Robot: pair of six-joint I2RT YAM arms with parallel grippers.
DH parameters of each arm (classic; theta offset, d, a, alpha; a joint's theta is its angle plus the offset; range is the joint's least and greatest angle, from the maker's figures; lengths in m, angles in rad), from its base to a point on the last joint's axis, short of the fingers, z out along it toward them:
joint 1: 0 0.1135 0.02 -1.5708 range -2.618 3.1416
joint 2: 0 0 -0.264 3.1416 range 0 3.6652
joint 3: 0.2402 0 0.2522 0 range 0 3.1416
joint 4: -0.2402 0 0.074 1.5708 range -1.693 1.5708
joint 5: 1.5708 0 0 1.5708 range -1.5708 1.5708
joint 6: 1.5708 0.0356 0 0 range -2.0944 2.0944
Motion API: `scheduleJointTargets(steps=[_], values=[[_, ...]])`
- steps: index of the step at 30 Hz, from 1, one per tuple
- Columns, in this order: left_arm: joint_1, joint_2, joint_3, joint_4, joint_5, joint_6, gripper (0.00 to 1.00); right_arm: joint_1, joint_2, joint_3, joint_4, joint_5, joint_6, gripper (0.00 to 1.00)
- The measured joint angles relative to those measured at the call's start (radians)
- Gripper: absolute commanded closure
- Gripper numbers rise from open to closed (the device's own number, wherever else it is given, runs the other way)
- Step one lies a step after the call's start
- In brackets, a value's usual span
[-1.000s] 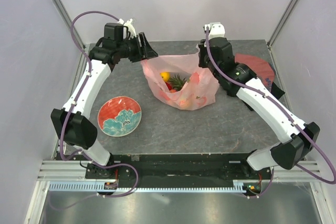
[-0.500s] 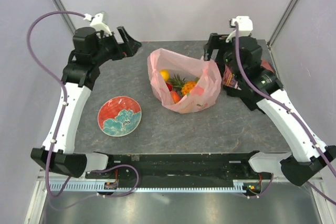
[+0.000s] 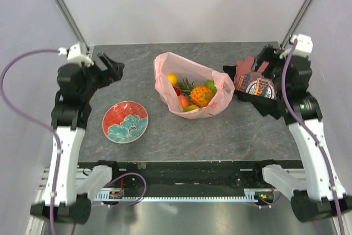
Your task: Place the fruits into the plastic bag
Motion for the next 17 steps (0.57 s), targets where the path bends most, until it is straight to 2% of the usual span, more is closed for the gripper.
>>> scheduleJointTargets(steps=[2, 7, 11, 17], values=[[0.000, -0.150, -0.107, 0.021, -0.036, -0.011, 0.01, 0.001, -0.117, -0.133, 0.034, 0.007, 0.010, 0.02], [0.000, -0.380, -0.270, 0.044, -0.082, -0.027, 0.01, 0.000, -0.307, -0.377, 0.111, 0.042, 0.012, 0.02], [0.000, -0.434, -0.340, 0.031, -0.097, -0.027, 0.01, 0.000, -0.344, -0.449, 0.130, 0.066, -0.005, 0.02], [0.000, -0.440, -0.350, 0.016, -0.111, -0.026, 0.01, 0.000, -0.341, -0.466, 0.163, 0.067, -0.026, 0.02]])
